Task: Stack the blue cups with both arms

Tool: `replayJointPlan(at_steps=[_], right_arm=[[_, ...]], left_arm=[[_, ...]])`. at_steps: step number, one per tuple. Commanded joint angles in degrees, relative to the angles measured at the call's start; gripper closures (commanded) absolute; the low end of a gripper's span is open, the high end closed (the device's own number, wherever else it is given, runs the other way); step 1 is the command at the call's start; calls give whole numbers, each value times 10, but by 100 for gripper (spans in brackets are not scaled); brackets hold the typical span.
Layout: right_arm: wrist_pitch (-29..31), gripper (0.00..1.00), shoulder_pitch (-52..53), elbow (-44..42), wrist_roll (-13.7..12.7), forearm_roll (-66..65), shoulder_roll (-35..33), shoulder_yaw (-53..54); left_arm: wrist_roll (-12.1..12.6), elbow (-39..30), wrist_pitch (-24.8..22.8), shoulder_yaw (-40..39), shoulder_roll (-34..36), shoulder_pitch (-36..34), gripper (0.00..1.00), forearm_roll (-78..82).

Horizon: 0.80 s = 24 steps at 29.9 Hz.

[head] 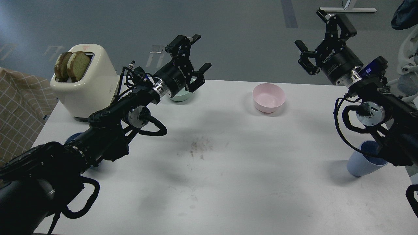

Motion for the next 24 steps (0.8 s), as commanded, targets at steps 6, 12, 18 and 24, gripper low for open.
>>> replayJointPlan(at_steps=[6,12,18,24], right_arm=[[0,0,-1,4,0,-2,-6,0],[1,0,10,-17,0,-2,-13,-1],[1,0,18,-50,0,-9,-13,-12],[-1,0,26,-70,0,-9,-9,-31]], left_arm=[[1,1,3,-2,6,0,2,0],[-4,9,2,0,18,0,2,-2],[-5,11,2,-19,44,-1,2,-3],[-1,12,4,-22,45,-3,2,-2]])
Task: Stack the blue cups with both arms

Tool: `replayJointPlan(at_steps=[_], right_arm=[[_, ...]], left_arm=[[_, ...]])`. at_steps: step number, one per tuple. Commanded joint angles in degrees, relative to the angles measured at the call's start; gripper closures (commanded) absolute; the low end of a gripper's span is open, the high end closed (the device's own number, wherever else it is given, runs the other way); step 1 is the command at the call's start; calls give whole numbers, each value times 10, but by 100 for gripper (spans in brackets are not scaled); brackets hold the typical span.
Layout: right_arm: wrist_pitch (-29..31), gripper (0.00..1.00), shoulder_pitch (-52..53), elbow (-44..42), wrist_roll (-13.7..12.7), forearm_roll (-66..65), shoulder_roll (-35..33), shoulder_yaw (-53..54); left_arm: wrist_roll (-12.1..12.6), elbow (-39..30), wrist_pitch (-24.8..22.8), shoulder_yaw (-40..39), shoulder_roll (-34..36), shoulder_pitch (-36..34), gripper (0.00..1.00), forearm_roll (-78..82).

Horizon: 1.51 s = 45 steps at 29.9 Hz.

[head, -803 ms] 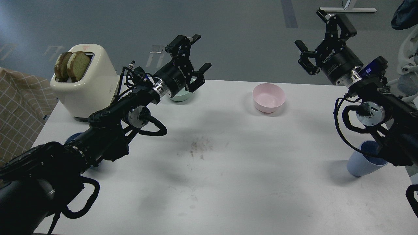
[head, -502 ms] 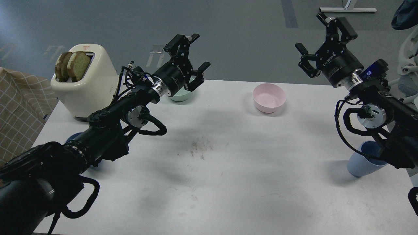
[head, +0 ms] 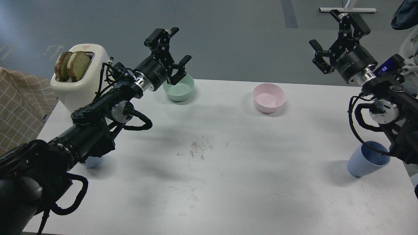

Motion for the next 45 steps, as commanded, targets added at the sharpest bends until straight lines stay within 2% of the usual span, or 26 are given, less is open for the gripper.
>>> replayJointPlan(at_steps=[1,5,10,23,45], right_arm=[[-4,0,1,-4,0,1,7,-2],[-3,0,1,2,0,4,38,-4],[0,0,0,5,0,11,31,-12],[0,0,0,6,0,12,33,-8],[0,0,-6,9,0,12,31,5]], left_arm=[[-3,3,3,0,1,1,2,1],[-5,3,1,-3,-1,5,2,-1],[-18,0,-4,-6,-7,5,2,-12],[-18,-27,-4,-32,-10,19,2,-12],[-18,-33,-4,-42,-12,20,2,-12]])
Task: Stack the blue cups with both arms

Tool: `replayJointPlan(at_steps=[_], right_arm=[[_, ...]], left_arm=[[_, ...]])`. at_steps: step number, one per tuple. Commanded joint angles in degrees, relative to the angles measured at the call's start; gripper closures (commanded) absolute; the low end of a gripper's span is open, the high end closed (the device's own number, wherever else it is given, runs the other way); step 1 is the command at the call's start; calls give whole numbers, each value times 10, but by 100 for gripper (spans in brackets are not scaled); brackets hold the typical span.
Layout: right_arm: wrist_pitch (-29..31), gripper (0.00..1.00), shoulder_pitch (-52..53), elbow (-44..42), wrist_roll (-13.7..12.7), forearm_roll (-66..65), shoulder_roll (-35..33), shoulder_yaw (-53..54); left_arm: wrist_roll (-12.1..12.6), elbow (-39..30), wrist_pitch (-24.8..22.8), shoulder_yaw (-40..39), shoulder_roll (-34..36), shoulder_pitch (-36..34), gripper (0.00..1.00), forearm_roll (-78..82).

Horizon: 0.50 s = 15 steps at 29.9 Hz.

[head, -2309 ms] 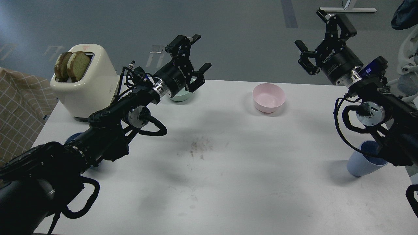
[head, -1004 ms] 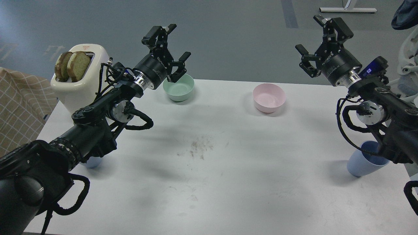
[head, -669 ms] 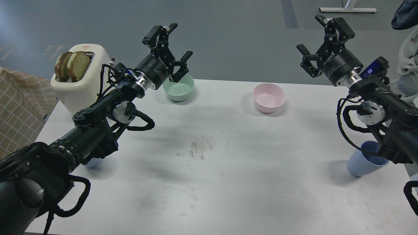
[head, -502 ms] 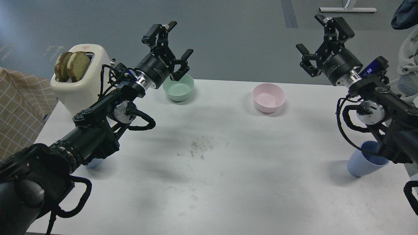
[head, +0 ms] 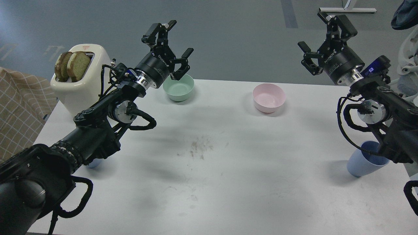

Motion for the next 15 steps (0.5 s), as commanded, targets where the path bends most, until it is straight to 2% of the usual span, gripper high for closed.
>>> replayJointPlan(at_steps=[1,9,12,15], right_arm=[[0,0,-1,0,0,0,-1,1],[0,0,-1,0,0,-1,-2,0],[0,0,-1,2,0,-2,-4,-3],[0,0,6,1,0,-3,-10,-5]], left_arm=[[0,-3,0,1,1,0,2,0],[1,-3,0,12,21,-5,2,10],[2,-16,0,13,62,-25,2,30],[4,-60,0,13,135,-55,2,68]])
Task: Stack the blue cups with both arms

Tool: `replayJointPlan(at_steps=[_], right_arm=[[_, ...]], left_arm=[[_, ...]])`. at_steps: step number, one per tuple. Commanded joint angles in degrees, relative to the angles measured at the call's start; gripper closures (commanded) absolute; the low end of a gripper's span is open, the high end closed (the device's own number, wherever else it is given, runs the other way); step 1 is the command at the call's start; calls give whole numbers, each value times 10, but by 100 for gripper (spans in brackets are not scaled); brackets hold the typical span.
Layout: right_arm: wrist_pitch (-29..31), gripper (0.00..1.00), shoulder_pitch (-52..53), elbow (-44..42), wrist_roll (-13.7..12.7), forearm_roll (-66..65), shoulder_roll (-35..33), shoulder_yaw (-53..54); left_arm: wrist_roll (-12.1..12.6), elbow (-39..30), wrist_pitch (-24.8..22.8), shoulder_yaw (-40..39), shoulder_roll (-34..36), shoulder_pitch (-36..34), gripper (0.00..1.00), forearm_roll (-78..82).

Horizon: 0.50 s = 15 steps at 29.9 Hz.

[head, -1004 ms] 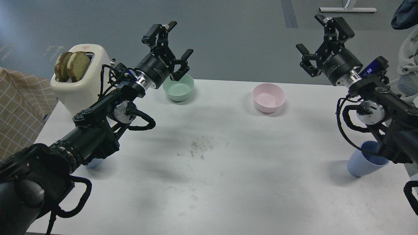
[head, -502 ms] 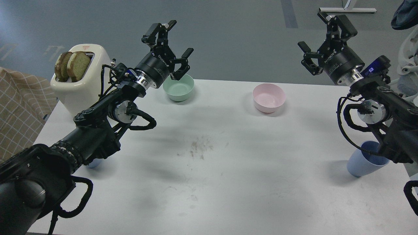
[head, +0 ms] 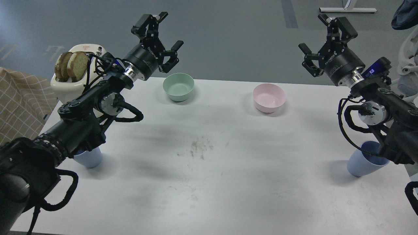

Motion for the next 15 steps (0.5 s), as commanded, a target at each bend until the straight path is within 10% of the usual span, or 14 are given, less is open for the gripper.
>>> replayJointPlan(at_steps=[1,15], right_arm=[[0,0,6,0,0,-4,-5,-3],[0,0,-2,16,0,-10,-18,-19]], left_arm=[[3,-64,0,0,100,-28,2,46],[-3,-410,0,9,538,19,2,367]])
